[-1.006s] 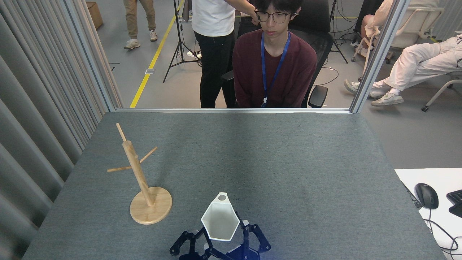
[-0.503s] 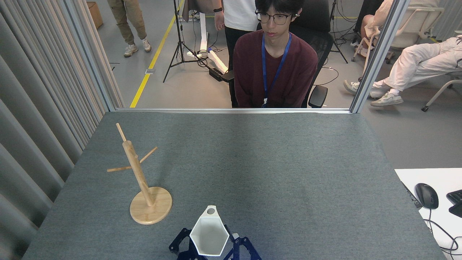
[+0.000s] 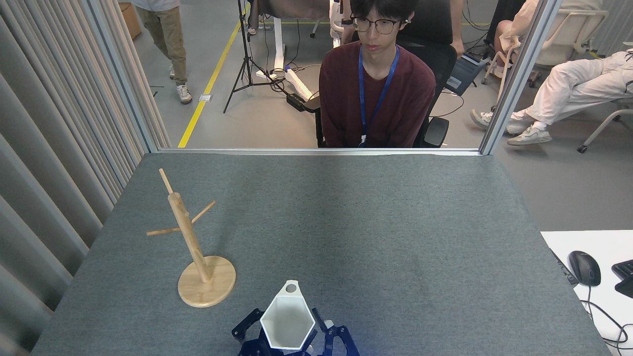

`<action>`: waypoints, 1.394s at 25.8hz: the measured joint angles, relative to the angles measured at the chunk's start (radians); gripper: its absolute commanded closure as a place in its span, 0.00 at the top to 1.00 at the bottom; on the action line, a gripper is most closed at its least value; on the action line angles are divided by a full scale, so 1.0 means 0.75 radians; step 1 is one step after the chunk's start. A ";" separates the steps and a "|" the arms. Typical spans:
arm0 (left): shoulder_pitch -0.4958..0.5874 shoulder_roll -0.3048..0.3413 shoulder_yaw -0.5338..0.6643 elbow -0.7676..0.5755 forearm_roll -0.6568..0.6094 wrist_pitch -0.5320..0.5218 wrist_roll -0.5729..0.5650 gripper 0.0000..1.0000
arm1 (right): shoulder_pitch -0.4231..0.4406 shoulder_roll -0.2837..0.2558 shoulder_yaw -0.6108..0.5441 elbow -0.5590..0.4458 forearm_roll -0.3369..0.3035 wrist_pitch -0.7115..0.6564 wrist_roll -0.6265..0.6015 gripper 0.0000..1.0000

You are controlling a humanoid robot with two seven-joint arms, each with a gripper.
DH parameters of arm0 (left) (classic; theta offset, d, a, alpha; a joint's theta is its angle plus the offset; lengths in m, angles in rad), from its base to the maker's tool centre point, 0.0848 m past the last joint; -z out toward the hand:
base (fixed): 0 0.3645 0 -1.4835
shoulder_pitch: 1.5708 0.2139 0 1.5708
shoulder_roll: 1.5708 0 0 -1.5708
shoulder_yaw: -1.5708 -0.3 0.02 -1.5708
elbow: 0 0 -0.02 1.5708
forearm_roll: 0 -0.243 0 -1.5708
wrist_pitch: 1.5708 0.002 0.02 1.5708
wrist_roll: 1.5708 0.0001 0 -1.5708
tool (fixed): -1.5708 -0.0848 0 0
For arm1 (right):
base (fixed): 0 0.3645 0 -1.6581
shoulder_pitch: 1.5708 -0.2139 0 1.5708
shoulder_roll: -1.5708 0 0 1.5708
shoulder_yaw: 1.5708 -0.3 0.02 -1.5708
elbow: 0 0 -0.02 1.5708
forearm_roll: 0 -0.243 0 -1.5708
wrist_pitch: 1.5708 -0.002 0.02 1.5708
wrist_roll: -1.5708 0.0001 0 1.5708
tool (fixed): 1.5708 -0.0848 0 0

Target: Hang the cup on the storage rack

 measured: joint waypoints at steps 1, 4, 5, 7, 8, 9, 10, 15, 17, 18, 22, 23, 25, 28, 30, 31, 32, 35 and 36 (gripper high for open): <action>0.000 0.000 0.000 0.001 0.000 0.002 -0.001 0.22 | -0.001 0.001 0.010 -0.019 -0.001 0.000 -0.007 0.99; 0.000 -0.001 -0.001 0.005 0.000 0.016 -0.003 0.22 | -0.013 0.010 0.040 -0.093 -0.010 0.000 -0.014 0.99; 0.000 -0.002 -0.001 0.006 0.000 0.020 -0.003 0.22 | -0.027 0.017 0.039 -0.114 -0.027 0.014 -0.015 0.99; 0.000 -0.004 -0.002 0.005 0.000 0.026 -0.003 0.22 | -0.088 0.035 -0.006 -0.140 -0.130 0.096 -0.017 0.99; 0.001 -0.004 -0.001 0.004 0.000 0.027 -0.003 0.22 | -0.124 0.042 -0.055 -0.141 -0.210 0.154 0.002 0.99; 0.002 -0.004 0.000 0.002 0.000 0.033 -0.003 0.22 | -0.162 0.046 -0.117 -0.132 -0.299 0.201 0.032 0.99; 0.004 -0.003 0.003 0.000 0.000 0.038 -0.003 0.22 | -0.193 0.047 -0.189 -0.112 -0.376 0.237 0.067 0.99; 0.029 -0.001 0.093 -0.035 0.022 0.108 0.003 0.22 | -0.170 -0.075 -0.438 0.012 -0.461 0.230 0.159 0.99; 0.044 0.000 0.159 -0.059 0.038 0.122 0.007 0.22 | -0.082 -0.127 -0.469 0.027 -0.450 0.177 0.166 0.99; 0.049 0.000 0.200 -0.075 0.044 0.130 0.008 0.22 | -0.045 -0.142 -0.479 0.030 -0.446 0.151 0.171 0.99; 0.057 0.008 0.413 -0.155 0.054 0.153 0.009 0.21 | 0.030 -0.162 -0.498 0.032 -0.439 0.111 0.133 0.99; 0.057 0.017 0.476 -0.177 0.055 0.157 0.010 0.21 | 0.036 -0.163 -0.499 0.032 -0.438 0.108 0.127 0.99; 0.058 0.050 0.620 -0.219 0.054 0.163 0.011 0.21 | 0.041 -0.165 -0.501 0.031 -0.437 0.104 0.116 0.99; 0.034 0.128 0.762 -0.228 0.033 0.198 0.013 0.21 | 0.041 -0.160 -0.502 0.031 -0.437 0.103 0.112 0.99; -0.006 0.198 0.799 -0.190 -0.007 0.259 0.013 0.21 | 0.037 -0.151 -0.501 0.031 -0.437 0.102 0.112 0.99; -0.035 0.226 0.803 -0.159 -0.045 0.293 0.013 0.21 | 0.037 -0.145 -0.500 0.031 -0.437 0.102 0.112 0.99; -0.063 0.247 0.799 -0.128 -0.083 0.312 0.013 0.21 | 0.035 -0.139 -0.500 0.031 -0.436 0.102 0.111 0.99; -0.151 0.280 0.774 -0.025 -0.217 0.371 0.015 0.21 | 0.031 -0.129 -0.499 0.030 -0.435 0.100 0.110 0.99; -0.172 0.283 0.764 0.007 -0.250 0.383 0.017 0.21 | 0.030 -0.128 -0.499 0.030 -0.435 0.100 0.109 0.99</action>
